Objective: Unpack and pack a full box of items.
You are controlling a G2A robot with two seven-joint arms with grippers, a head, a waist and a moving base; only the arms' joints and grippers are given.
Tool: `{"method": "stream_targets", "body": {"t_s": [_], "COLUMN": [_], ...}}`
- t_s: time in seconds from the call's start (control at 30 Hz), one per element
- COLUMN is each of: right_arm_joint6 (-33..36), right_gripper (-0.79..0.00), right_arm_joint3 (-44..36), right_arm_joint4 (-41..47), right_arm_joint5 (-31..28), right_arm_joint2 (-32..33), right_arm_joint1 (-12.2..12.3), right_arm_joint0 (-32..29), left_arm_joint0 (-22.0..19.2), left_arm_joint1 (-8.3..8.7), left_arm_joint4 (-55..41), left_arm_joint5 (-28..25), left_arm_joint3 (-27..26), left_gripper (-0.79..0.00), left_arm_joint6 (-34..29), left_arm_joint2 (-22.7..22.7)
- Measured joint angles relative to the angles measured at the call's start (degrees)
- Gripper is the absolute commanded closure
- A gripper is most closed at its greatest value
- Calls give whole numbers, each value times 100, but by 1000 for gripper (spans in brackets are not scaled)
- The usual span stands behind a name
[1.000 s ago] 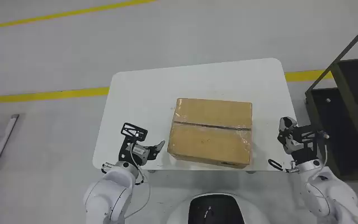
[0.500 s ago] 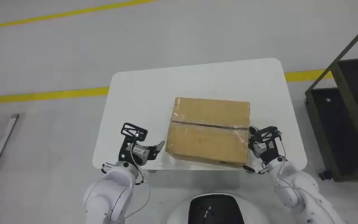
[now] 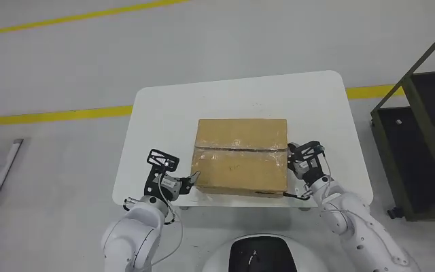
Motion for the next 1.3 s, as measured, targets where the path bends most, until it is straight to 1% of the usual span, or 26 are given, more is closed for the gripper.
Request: {"method": "stream_targets", "body": {"t_s": [0.07,0.2,0.43,0.57,0.7,0.77,0.93,1.03,1.3], "right_arm_joint6": [18,-18,-110,-155,-187,-200,-190,-203,-277], "right_gripper": [0,0,0,0,0,0,0,0,0], "right_arm_joint3": [69,90,-110,-343,-664,-836,-1163,-1303,-1458], "right_arm_joint4": [-12,-14,107,166,53,37,-13,-50,-26], "right_arm_joint5": [-10,20,45,50,63,55,55,69,59], "right_arm_joint2": [-26,-14,263,512,831,1027,1434,1565,1691], "right_arm_joint1": [-4,-4,38,75,127,155,206,221,237], "right_arm_joint0": [118,186,-82,-314,-634,-831,-1231,-1398,-1642], "left_arm_joint0": [2,21,-73,-263,-615,-851,-1450,-1727,-1739], "left_arm_joint1": [0,8,43,41,27,8,-75,-119,-121], "left_arm_joint4": [-3,23,290,-4,-355,-487,-808,-894,-901], "left_arm_joint5": [5,21,-16,-121,-334,-430,-449,-472,-479], "left_arm_joint3": [2,4,-108,-293,-424,-373,37,315,333], "left_gripper": [-785,-785,-785,-785,-785,-785,-785,-785,-785], "left_arm_joint6": [11,277,345,277,124,60,-151,-215,-200], "left_arm_joint2": [0,-10,-139,-16,390,741,1699,2139,2164]}}
